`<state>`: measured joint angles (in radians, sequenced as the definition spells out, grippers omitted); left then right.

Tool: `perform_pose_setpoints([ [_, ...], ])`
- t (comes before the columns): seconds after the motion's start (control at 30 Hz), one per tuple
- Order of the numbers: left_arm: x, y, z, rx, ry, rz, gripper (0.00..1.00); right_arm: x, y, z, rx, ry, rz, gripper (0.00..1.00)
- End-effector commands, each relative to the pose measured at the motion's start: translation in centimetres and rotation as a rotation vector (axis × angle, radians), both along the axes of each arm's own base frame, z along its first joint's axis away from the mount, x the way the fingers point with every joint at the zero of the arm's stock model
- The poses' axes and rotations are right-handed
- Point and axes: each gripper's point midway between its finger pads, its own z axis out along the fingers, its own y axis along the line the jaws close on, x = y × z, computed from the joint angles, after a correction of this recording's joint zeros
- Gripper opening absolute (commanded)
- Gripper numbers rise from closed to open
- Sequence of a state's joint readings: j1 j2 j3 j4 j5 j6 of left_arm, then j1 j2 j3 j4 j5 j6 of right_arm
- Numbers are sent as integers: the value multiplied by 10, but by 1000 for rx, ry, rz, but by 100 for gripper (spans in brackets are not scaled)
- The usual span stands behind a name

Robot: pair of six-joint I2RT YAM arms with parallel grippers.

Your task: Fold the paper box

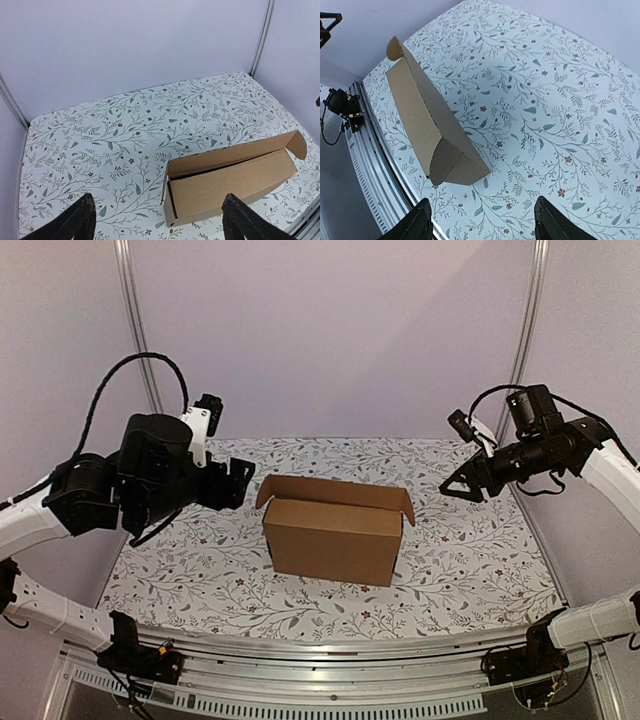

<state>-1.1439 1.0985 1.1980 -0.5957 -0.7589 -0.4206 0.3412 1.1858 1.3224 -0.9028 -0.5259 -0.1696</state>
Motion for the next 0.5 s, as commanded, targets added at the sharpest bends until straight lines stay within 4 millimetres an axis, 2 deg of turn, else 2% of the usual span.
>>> perform_pose_setpoints([
  [0.0,-4,-7,-53,178,195,-76,85,-24,7,-36,-135,101,-7,67],
  [0.13,3,-11,-76,301,287,-41,81,-25,15,-43,-152,193,-12,62],
  [0.23,10,-12,-84,319,310,-15,76,-27,25,-57,-168,251,13,54],
  [0.37,23,-4,-83,290,323,33,70,-28,41,-68,-189,269,47,50],
  [0.47,30,-3,-83,272,332,34,66,-26,50,-65,-189,258,55,48],
])
